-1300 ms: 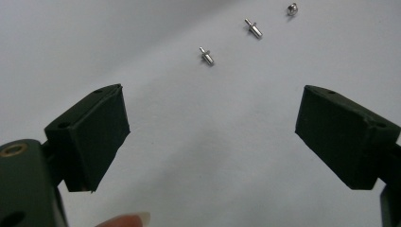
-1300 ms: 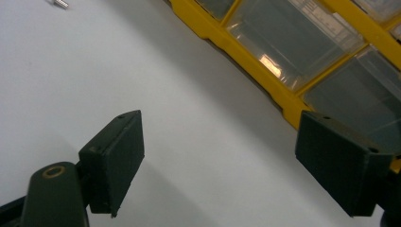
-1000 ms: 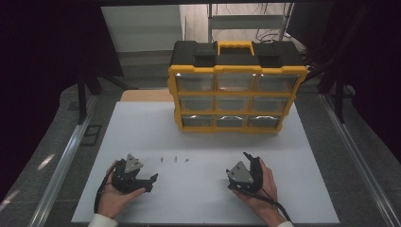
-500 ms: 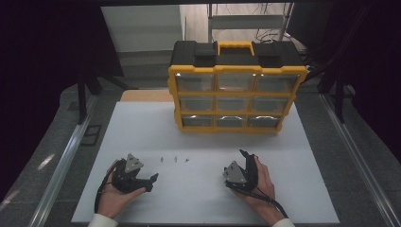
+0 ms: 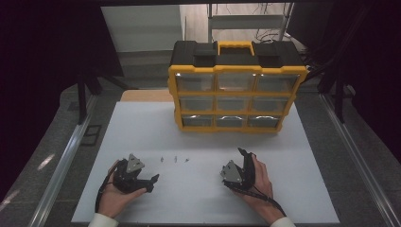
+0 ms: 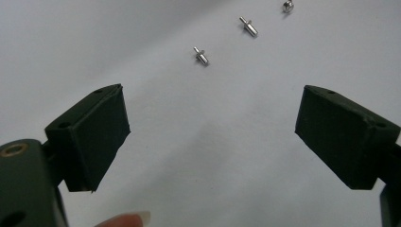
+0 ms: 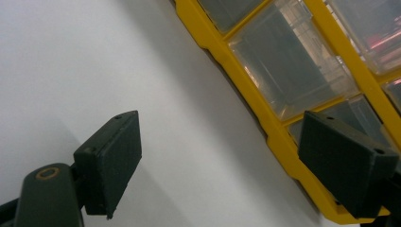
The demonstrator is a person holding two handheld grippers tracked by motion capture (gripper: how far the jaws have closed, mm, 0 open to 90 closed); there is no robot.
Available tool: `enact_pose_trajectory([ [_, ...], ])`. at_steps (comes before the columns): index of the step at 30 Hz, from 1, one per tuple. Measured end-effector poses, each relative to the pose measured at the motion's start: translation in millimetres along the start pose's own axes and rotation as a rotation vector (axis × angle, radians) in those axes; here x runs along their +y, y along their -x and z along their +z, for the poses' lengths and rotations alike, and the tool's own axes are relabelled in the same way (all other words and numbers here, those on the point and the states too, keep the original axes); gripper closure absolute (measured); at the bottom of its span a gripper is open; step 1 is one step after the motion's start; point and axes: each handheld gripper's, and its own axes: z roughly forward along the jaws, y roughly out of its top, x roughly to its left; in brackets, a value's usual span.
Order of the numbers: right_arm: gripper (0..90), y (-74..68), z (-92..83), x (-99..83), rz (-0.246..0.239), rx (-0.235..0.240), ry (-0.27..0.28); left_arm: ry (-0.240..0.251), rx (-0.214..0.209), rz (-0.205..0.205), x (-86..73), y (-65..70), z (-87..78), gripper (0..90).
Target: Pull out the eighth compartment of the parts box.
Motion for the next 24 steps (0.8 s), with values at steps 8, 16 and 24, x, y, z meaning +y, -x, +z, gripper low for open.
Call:
enact_pose_trajectory([
  [8,14.5,-0.3,3.3,-0.4,-0.016,-0.022,0.0,-0.009,-0.002,0.008,0.2,-0.2,1.5,10.9],
  [16,15.2,-3.5,4.5,-0.4,-0.073,-0.037,-0.002,-0.016,-0.003,0.014,0.7,1.0,2.9,10.9],
  [24,15.9,-3.6,7.7,-0.1,-0.107,-0.07,0.01,-0.016,0.004,0.017,0.9,1.5,3.0,10.8],
])
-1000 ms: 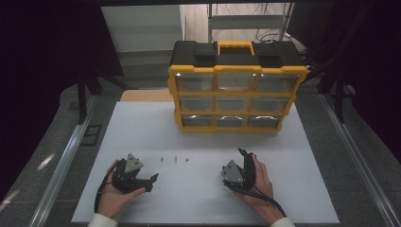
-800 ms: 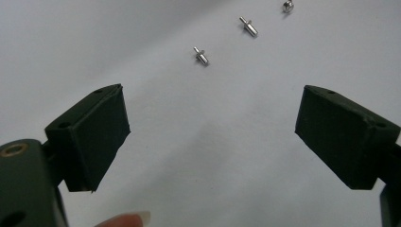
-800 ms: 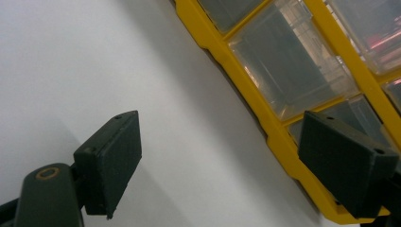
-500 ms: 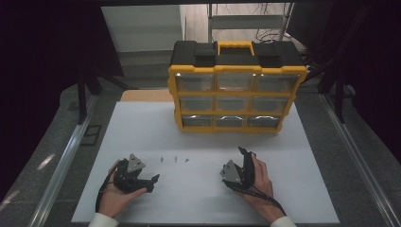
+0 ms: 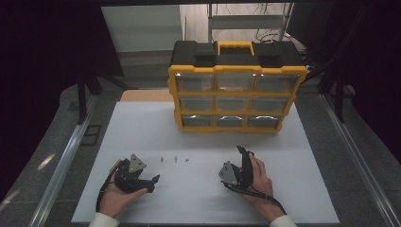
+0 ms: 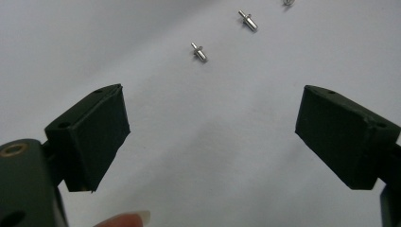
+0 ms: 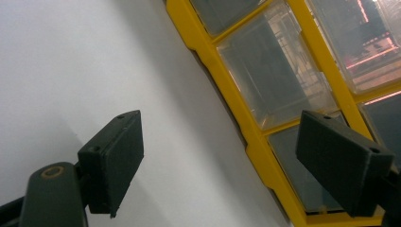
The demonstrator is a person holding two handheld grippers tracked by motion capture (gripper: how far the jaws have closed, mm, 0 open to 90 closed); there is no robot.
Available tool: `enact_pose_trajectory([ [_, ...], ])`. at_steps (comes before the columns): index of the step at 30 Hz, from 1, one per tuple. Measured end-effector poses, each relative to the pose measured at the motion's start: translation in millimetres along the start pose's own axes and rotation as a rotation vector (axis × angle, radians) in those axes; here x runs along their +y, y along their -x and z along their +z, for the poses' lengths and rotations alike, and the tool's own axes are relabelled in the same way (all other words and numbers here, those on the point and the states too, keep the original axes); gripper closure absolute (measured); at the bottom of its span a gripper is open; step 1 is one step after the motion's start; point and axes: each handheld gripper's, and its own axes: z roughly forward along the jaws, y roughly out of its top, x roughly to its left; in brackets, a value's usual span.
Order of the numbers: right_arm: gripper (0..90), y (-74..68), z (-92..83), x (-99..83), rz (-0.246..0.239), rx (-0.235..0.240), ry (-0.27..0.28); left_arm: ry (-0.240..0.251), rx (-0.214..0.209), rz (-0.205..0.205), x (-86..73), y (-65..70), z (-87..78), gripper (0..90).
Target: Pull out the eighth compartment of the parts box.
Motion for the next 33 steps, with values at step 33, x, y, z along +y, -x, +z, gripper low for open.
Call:
enact_pose_trajectory([
  [33,16.2,9.6,19.6,8.1,-0.014,-0.03,0.022,-0.001,0.001,0.002,-1.1,0.5,-1.9,10.7],
])
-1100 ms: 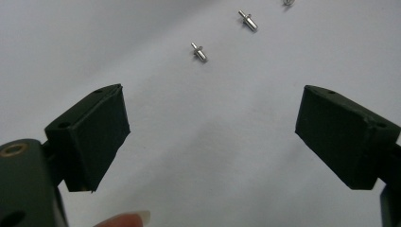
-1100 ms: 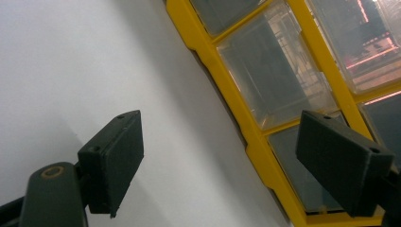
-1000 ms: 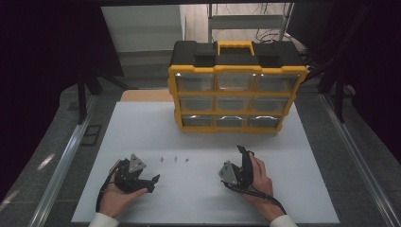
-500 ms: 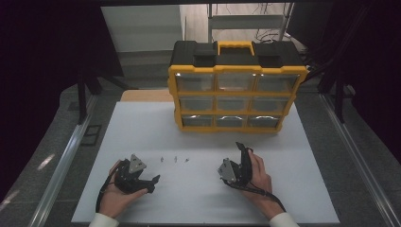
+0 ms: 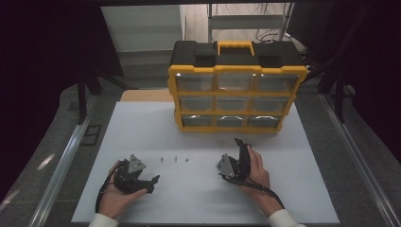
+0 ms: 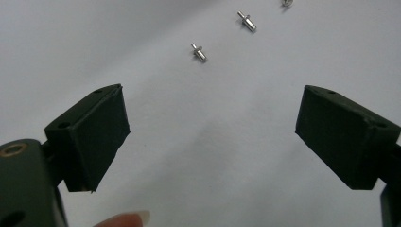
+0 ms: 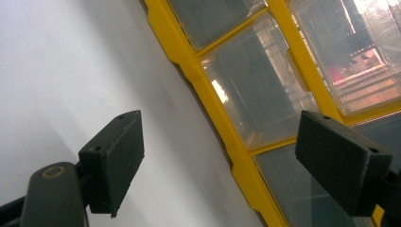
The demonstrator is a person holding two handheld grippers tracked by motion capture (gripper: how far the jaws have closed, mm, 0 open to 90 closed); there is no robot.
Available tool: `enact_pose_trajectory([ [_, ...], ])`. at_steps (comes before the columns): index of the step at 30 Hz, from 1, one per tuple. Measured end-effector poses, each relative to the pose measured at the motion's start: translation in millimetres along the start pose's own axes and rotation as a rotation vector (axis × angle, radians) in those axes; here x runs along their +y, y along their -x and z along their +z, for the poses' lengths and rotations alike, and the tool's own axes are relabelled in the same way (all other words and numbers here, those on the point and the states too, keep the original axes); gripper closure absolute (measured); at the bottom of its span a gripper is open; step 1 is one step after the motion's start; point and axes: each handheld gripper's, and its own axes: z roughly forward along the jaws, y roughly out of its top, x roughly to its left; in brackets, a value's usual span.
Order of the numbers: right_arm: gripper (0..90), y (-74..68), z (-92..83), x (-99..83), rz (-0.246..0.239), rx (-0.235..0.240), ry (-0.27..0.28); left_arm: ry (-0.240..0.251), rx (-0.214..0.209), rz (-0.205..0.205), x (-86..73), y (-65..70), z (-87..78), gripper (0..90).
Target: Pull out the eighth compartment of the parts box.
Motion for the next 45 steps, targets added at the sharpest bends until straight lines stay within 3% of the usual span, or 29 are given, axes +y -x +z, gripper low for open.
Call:
enact_pose_trajectory([
  [12,17.0,4.7,10.8,-0.5,-0.008,-0.005,0.005,-0.001,0.002,0.004,0.2,0.2,0.8,10.7],
  [30,17.6,9.4,18.3,0.1,0.016,-0.019,0.0,-0.004,-0.003,0.012,1.3,0.9,1.9,10.7],
  [41,18.3,13.0,23.1,3.7,0.002,-0.03,0.007,-0.002,0.0,0.015,1.5,1.1,1.3,10.7],
  [45,18.2,14.6,23.4,5.1,0.018,-0.027,0.012,-0.003,-0.001,0.014,1.3,0.8,1.2,10.7],
])
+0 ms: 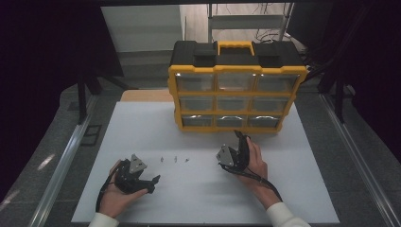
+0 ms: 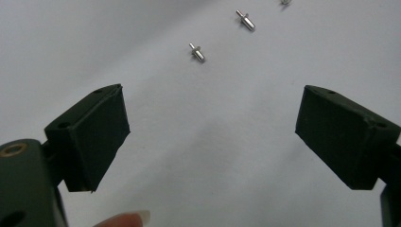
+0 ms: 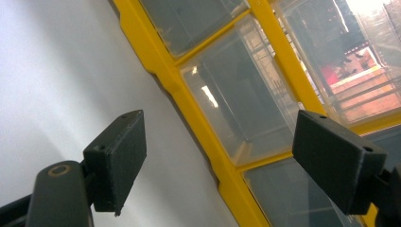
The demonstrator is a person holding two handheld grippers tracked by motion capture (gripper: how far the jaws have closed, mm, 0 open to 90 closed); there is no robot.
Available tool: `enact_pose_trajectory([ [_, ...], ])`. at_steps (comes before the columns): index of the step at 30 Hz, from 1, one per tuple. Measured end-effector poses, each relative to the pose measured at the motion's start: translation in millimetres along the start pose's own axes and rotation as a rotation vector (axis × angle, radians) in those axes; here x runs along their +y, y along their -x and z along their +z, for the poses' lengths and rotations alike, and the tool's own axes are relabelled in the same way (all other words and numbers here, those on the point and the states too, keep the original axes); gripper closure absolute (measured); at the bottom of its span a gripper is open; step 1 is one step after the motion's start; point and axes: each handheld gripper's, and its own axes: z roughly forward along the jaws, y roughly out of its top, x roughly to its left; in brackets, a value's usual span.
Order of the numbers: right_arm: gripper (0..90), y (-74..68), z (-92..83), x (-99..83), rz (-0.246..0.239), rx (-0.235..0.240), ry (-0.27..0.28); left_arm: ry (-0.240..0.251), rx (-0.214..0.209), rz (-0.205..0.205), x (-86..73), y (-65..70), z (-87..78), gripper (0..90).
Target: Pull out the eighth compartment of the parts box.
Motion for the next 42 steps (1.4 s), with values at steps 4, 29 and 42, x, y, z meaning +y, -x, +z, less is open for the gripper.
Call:
enact_pose_trajectory([
  [4,18.6,1.3,1.8,0.6,-0.009,-0.013,-0.004,0.0,0.003,0.002,0.5,0.5,0.4,10.7],
  [29,20.0,9.2,18.6,0.0,-0.02,-0.055,0.003,-0.01,-0.002,0.001,0.0,0.3,2.8,10.6],
  [42,20.5,17.4,22.5,2.8,-0.032,-0.057,0.027,-0.015,0.01,0.001,-1.0,0.2,2.2,10.6],
])
